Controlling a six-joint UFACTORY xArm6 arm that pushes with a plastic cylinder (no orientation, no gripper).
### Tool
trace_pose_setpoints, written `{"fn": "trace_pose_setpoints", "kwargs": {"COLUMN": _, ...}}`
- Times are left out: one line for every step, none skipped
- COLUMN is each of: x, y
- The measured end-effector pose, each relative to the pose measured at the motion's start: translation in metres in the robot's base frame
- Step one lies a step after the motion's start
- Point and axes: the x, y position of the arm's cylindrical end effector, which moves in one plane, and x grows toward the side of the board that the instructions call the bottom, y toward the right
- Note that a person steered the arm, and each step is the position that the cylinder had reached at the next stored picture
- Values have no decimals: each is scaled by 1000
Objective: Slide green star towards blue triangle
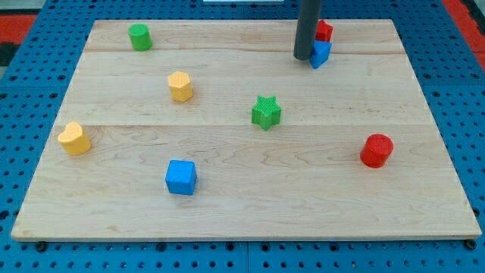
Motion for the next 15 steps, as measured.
{"fn": "trace_pose_setpoints", "kwargs": {"x": 0, "y": 15}}
{"fn": "trace_pose_setpoints", "kwargs": {"x": 0, "y": 16}}
{"fn": "trace_pose_setpoints", "kwargs": {"x": 0, "y": 16}}
{"fn": "trace_pose_setpoints", "kwargs": {"x": 0, "y": 16}}
{"fn": "trace_pose_setpoints", "kwargs": {"x": 28, "y": 14}}
{"fn": "trace_pose_setpoints", "kwargs": {"x": 53, "y": -1}}
{"fn": "trace_pose_setpoints", "kwargs": {"x": 69, "y": -65}}
{"fn": "trace_pose_setpoints", "kwargs": {"x": 71, "y": -136}}
{"fn": "trace_pose_setpoints", "kwargs": {"x": 109, "y": -139}}
{"fn": "trace_pose_setpoints", "kwargs": {"x": 133, "y": -116}}
{"fn": "trace_pose_setpoints", "kwargs": {"x": 150, "y": -75}}
{"fn": "trace_pose_setpoints", "kwargs": {"x": 157, "y": -59}}
{"fn": "trace_pose_setpoints", "kwargs": {"x": 157, "y": -59}}
{"fn": "trace_pose_setpoints", "kwargs": {"x": 157, "y": -57}}
{"fn": "trace_pose_setpoints", "kwargs": {"x": 157, "y": -43}}
